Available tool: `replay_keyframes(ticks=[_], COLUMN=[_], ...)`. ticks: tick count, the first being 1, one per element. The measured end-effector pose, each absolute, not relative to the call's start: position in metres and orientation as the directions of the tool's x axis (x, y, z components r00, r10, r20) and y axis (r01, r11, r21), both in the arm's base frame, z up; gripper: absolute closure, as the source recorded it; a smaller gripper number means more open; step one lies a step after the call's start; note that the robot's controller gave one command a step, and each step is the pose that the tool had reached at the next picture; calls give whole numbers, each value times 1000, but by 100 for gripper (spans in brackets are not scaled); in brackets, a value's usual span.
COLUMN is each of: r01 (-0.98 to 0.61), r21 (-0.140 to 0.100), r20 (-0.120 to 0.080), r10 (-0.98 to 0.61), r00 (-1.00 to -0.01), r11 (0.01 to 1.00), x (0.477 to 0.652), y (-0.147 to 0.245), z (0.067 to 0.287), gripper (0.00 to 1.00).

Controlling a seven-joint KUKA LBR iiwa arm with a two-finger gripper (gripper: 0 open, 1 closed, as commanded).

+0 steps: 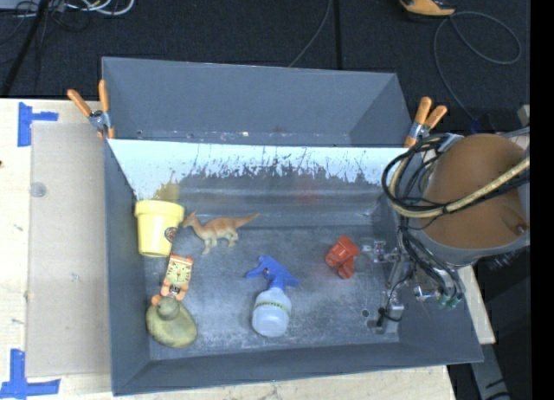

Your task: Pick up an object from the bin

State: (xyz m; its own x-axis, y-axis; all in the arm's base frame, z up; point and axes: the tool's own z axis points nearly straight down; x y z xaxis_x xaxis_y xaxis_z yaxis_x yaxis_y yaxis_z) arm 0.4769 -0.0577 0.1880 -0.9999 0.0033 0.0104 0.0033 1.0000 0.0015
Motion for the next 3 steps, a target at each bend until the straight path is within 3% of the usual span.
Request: replay_keyframes(ticks=[1,2,3], r01=[1,-133,-123], r21=[0,1,1], r20=[2,2,3], r10=[1,-133,-123], r00=[-1000,-991,-992], r11=[1000,991,992], x=[479,490,497], y=[-58,-21,49], z=[192,155,137], gripper=[0,0,0])
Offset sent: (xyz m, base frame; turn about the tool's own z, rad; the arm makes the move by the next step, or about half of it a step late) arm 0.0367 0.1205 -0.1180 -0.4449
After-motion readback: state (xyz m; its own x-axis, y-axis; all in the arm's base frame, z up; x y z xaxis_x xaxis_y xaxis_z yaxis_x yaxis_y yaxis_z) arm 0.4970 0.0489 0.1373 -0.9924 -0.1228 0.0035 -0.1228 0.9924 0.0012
